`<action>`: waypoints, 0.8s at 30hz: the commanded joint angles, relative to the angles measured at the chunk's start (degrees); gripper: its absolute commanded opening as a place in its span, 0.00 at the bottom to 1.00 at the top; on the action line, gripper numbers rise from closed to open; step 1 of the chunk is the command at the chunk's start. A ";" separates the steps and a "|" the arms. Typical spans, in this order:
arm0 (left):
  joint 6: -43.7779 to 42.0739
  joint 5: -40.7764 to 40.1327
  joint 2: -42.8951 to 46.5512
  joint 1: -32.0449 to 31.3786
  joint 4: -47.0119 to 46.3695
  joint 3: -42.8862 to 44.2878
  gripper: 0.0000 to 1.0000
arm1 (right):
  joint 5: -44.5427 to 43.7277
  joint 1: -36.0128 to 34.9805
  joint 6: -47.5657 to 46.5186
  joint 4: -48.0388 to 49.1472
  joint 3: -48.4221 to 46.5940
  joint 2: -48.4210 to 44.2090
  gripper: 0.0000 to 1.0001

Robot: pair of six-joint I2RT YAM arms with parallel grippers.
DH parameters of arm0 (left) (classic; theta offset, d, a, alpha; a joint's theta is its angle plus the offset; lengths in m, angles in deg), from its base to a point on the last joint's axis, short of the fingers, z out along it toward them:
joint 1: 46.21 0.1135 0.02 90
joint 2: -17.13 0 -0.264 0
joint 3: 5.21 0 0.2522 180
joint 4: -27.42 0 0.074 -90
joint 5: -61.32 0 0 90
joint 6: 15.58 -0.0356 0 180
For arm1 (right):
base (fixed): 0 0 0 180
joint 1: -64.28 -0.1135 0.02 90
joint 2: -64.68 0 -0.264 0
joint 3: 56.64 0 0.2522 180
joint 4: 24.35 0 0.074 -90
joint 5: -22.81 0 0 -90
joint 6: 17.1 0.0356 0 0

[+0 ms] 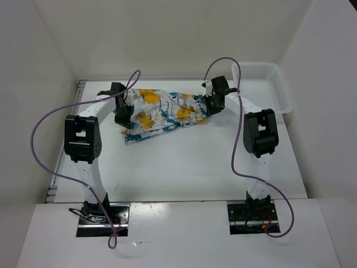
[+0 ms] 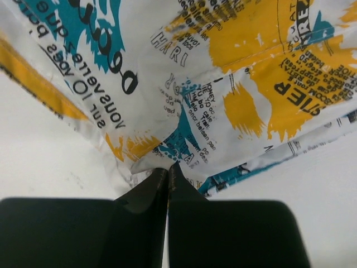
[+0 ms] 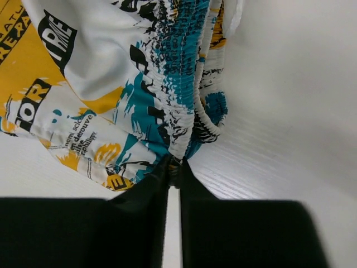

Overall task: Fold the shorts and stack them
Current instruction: Fold the shorts

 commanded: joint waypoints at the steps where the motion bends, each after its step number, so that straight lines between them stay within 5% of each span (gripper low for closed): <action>1: -0.21 -0.70 8.50 -0.16 3.93 0.37 0.00 | -2.15 -0.26 -0.12 1.42 -0.93 -0.25 0.04; 10: -0.21 4.66 22.04 1.07 13.87 -5.76 0.00 | -5.50 0.88 -0.65 3.09 -1.99 -1.39 0.00; 16: -0.21 1.86 22.66 -2.01 10.72 -18.07 0.17 | -6.03 0.88 -0.65 3.62 -4.18 0.98 0.01; 17: -0.21 0.98 21.44 -2.01 10.10 -18.95 0.21 | -6.55 0.88 -0.65 3.63 -4.79 1.51 0.23; 20: -0.21 -1.31 19.51 -2.01 9.57 -20.10 0.36 | -5.24 0.88 -0.65 3.63 -5.33 2.13 0.58; 24: -0.21 -3.94 18.97 -1.31 9.57 -20.11 0.41 | -2.34 0.88 -0.03 3.10 -5.85 3.26 0.72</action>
